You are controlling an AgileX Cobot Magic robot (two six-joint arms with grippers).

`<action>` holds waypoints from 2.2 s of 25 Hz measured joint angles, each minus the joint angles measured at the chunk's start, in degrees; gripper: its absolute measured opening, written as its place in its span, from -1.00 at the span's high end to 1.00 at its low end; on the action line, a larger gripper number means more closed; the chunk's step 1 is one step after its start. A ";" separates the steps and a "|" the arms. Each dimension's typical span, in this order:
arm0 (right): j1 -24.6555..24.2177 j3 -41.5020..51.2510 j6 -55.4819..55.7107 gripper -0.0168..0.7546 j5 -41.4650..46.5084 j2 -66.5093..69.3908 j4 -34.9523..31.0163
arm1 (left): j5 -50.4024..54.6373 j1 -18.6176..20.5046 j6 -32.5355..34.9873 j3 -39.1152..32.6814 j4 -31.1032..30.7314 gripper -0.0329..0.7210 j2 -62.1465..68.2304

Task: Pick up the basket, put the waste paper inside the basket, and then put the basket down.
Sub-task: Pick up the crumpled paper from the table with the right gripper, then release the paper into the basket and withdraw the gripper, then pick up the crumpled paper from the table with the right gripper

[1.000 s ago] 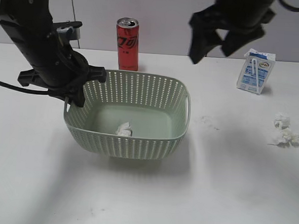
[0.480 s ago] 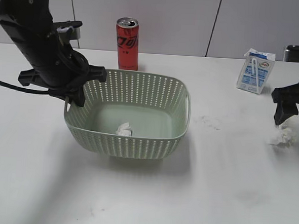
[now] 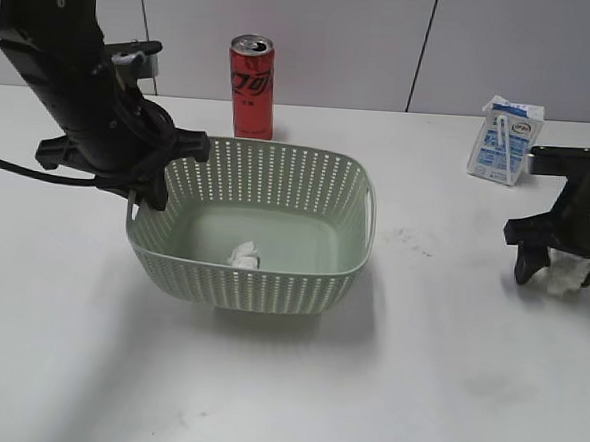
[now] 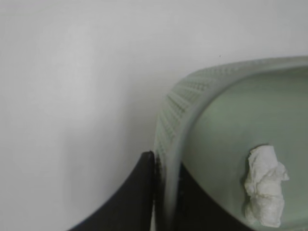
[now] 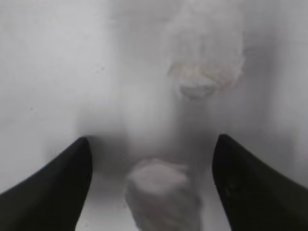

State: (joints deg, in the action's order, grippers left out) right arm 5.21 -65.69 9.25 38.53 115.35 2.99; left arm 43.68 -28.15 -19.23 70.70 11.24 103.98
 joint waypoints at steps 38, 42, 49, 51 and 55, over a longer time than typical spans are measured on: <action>32.56 -19.28 -24.20 -0.64 9.93 -14.05 -26.03 | -0.20 0.00 0.00 0.00 -0.19 0.82 0.00; 30.09 -22.58 -18.34 -0.60 13.86 -14.05 -14.47 | 0.45 0.00 0.00 0.00 -0.26 0.82 0.00; 12.12 -22.94 -11.88 -0.59 14.48 -13.54 -8.54 | 0.63 0.00 0.00 0.00 -0.26 0.82 0.00; 7.23 -21.72 -11.18 -0.59 14.58 -12.42 -8.10 | 0.57 0.00 0.00 0.00 -0.26 0.82 0.00; 0.34 -18.03 -10.97 -0.59 14.31 -7.85 -7.55 | 0.31 0.00 0.00 0.00 -0.26 0.82 0.00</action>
State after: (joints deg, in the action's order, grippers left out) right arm 5.56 -83.72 -1.73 52.84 107.50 -4.56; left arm 43.99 -28.15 -19.23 70.70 10.98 103.98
